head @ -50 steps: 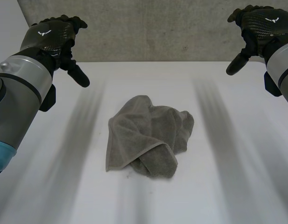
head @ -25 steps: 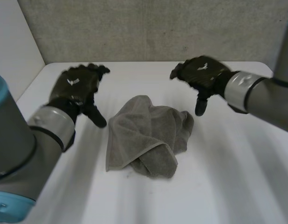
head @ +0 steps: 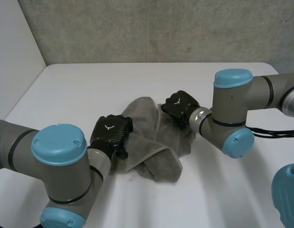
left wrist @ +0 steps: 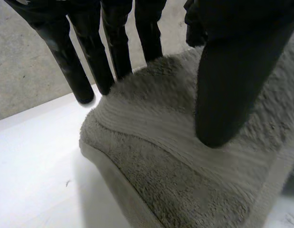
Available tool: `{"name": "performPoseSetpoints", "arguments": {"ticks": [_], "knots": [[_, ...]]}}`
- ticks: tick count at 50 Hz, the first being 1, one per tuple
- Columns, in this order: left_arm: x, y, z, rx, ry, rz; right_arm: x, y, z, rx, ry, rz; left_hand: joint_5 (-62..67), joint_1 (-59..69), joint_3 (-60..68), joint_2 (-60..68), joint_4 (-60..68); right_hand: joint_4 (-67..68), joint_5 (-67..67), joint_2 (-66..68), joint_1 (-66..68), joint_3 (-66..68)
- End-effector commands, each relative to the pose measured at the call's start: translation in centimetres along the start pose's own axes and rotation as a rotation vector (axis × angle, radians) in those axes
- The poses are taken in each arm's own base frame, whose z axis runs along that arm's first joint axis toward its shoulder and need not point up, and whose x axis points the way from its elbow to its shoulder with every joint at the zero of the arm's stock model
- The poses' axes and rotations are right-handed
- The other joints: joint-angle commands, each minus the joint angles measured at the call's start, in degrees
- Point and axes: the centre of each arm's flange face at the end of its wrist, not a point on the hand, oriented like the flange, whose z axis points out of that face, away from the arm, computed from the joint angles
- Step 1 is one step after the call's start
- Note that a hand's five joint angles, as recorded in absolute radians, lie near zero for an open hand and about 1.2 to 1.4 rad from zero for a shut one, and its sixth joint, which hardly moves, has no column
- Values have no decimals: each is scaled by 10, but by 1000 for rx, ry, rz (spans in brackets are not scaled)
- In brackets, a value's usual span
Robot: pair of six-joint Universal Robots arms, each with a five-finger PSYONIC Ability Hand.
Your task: Fold the towel.
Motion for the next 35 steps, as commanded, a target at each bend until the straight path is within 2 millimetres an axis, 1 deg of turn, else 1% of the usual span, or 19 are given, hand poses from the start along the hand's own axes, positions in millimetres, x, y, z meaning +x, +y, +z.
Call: {"name": "performPoseSetpoints", "arguments": {"ticks": [1,5,6,7,8,9,10,12,13,15,18,20,25,27,28,29,30,31,35], "knots": [[2,-17,-1,55,25,-10,43,-34,-19,55,128,23,422,411,420,420,420,64,64,55,58,67],[0,-42,-9,128,26,-23,71,-53,-44,89,189,57,423,412,421,421,421,64,64,55,58,67],[-4,-57,-14,171,17,-31,80,-57,-57,81,206,63,423,412,421,421,421,64,64,55,58,67],[-4,-57,-14,172,17,-31,85,-61,-72,67,206,67,423,412,421,421,421,64,64,55,58,67],[-7,-69,-20,208,12,-35,85,-61,-72,67,206,67,423,412,421,421,421,64,64,55,58,67],[-9,-81,-28,241,9,-39,88,-66,-91,48,193,67,423,412,421,421,421,64,64,55,58,67],[-9,-81,-28,242,9,-39,88,-66,-91,48,193,67,423,412,421,421,421,64,64,55,58,67],[-12,-92,-36,276,5,-41,85,-63,-124,-39,147,50,423,412,421,421,421,64,64,55,58,67],[-15,-103,-44,311,-4,-45,85,-63,-124,-39,147,50,423,412,421,421,421,64,64,55,58,67],[-19,-107,-52,326,-9,-47,66,-47,-148,-157,35,-2,423,412,421,421,421,64,64,55,58,67],[-19,-101,-59,315,17,-39,46,-36,-158,-224,-64,-29,423,412,421,421,421,64,64,55,58,67],[-17,-96,-60,303,39,-35,12,-16,-175,-331,-252,-63,423,412,421,421,421,64,64,55,58,67],[-13,-77,-51,241,74,-5,-9,-2,-187,-406,-370,-56,423,412,421,421,421,64,64,55,58,67],[-12,-68,-43,212,72,12,-6,-3,-185,-388,-348,-58,423,412,421,421,421,-31,-31,-40,-38,-28],[-13,-64,-35,196,64,35,3,-7,-181,-362,-294,-54,423,412,421,421,421,-287,-288,-296,-294,-285],[-17,-63,-28,190,49,56,3,-7,-180,-361,-293,-54,423,412,421,421,421,-290,-290,-299,-297,-287],[-17,-63,-27,190,49,56,12,-11,-175,-331,-230,-26,423,412,421,421,421,-520,-520,-529,-526,-517],[-24,-63,-19,186,24,77,21,-17,-169,-298,-172,24,423,412,421,421,421,-589,-589,-598,-595,-586],[-42,-53,1,146,-24,110,34,-28,-162,-235,-94,132,379,368,377,377,377,-616,-617,-625,-623,-613]]}}
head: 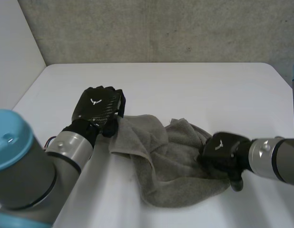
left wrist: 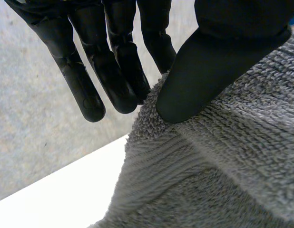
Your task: Fold the towel.
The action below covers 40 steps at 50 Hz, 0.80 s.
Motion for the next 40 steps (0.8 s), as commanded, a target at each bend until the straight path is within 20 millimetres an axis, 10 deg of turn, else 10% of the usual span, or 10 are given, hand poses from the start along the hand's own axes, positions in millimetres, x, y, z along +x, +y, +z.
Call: {"name": "performPoseSetpoints", "arguments": {"ticks": [1,11,15,34,38,40], "knots": [[-31,28,34,-81,-82,86,39,-27,0,174,175,219,42,48,30,31,30,-147,-127,-124,-135,-134],[-51,37,33,-127,-133,93,44,-40,3,277,165,285,-240,-235,-252,-252,-252,-108,-88,-85,-96,-95],[-56,29,25,-111,-150,94,41,-32,35,225,113,298,-281,-275,-293,-293,-293,-41,-21,-18,-29,-28],[-22,12,-77,-55,-64,102,23,-2,84,-78,123,74,-579,-573,-591,-590,-591,-2,18,21,10,11],[-17,21,-82,-82,-29,104,22,0,84,-91,128,69,-579,-573,-591,-590,-591,183,203,206,195,196],[-15,25,-83,-94,1,112,27,-5,81,-65,147,83,-579,-573,-591,-590,-591,522,542,545,534,536]]}}
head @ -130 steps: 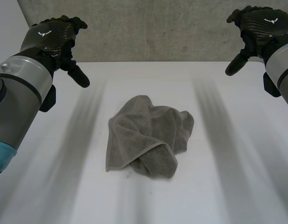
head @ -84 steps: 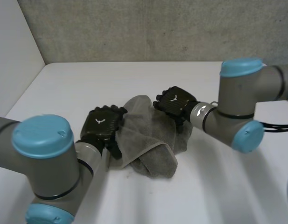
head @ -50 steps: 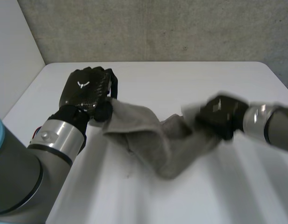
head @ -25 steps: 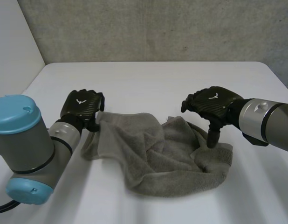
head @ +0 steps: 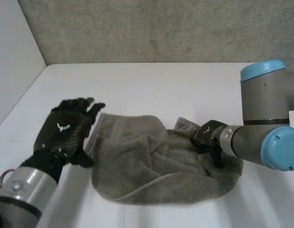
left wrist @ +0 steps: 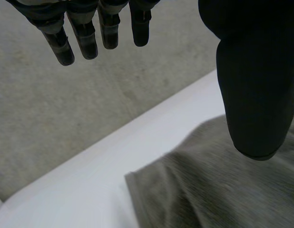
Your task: Fold the towel.
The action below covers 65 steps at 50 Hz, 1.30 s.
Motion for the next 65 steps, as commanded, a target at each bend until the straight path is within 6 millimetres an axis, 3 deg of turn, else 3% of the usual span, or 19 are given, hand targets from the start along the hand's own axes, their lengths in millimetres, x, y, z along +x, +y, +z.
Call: {"name": "performPoseSetpoints", "arguments": {"ticks": [1,8,17,19,22,28,30,34,40,47,54,57,58,59,61,62,63,65], "knots": [[12,19,-11,-52,92,18,4,-3,-3,14,21,17,-12,-1,2,2,3,386,384,391,387,385],[19,35,-6,-115,141,17,30,-30,-29,180,139,147,-9,2,6,6,6,386,384,391,387,385],[20,52,12,-192,146,6,40,-51,-67,364,159,239,-7,4,7,7,8,386,384,391,387,385],[20,54,13,-201,147,4,57,-44,-68,396,227,281,-6,5,9,9,10,386,384,391,387,385],[20,56,14,-209,147,3,67,-39,-67,414,268,304,-6,5,9,9,10,386,384,391,387,385],[21,63,16,-232,151,2,103,-26,-85,528,431,413,-6,5,9,9,10,386,384,391,387,385],[22,64,18,-236,153,1,120,-9,-85,544,496,475,-7,4,7,7,8,386,384,391,387,385],[21,67,22,-246,152,-1,133,7,-86,569,552,532,-7,4,7,7,8,386,384,391,387,385],[21,69,33,-253,148,-4,140,28,-90,582,615,572,-7,4,7,7,8,386,384,391,387,385],[22,73,45,-262,144,-7,129,49,-83,549,562,592,3,14,17,17,18,386,384,391,387,385],[29,78,48,-274,170,-5,131,63,-83,529,565,608,33,44,48,48,49,386,384,391,387,385],[30,78,48,-268,175,-4,136,68,-84,526,574,614,137,148,152,152,153,386,384,391,387,385],[30,77,49,-259,173,-3,138,69,-85,528,574,612,241,252,255,255,256,386,384,391,387,385],[30,77,49,-259,173,-3,138,69,-85,528,574,612,242,253,256,256,257,386,384,391,387,385],[30,77,52,-235,170,-2,137,67,-85,535,567,606,578,589,593,593,593,386,384,391,387,385],[30,77,52,-235,170,-2,138,67,-85,536,565,604,580,591,594,594,595,386,384,391,387,385],[30,76,52,-228,168,-4,137,65,-85,539,562,601,679,690,694,694,695,386,384,391,387,385],[29,75,53,-224,164,-5,138,65,-85,541,564,600,680,691,695,695,696,386,384,391,387,385]]}}
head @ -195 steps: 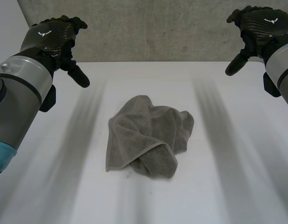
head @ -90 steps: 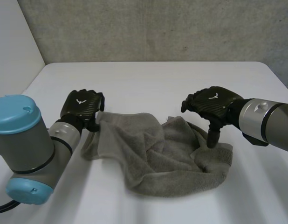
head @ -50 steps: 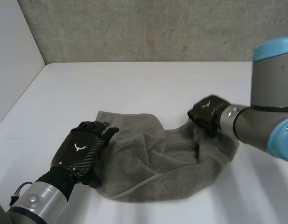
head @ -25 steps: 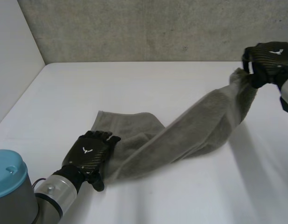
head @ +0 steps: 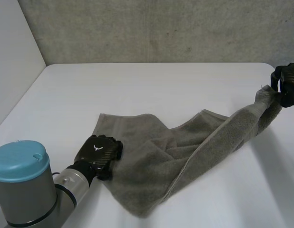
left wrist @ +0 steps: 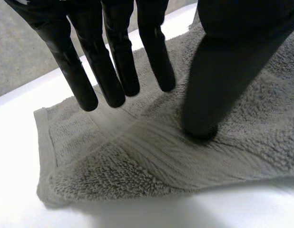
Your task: Fold the towel.
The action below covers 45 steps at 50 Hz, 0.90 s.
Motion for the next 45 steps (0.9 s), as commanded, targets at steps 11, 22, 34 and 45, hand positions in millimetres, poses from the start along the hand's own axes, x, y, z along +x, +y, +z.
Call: {"name": "performPoseSetpoints", "arguments": {"ticks": [11,22,34,45], "knots": [[-8,-38,-19,159,-37,7,2,-28,-4,70,5,-30,277,268,269,268,277,32,40,42,45,34],[0,-25,-15,110,-10,14,-3,-15,-10,30,-8,-19,-360,-370,-369,-370,-360,32,40,42,45,34],[15,4,15,7,45,3,-7,-2,-10,-4,-19,-38,-289,-299,-298,-299,-289,32,40,42,45,34],[6,-55,-9,186,11,-19,-4,-2,-9,-12,-13,-41,277,268,269,268,277,32,40,42,45,34]]}}
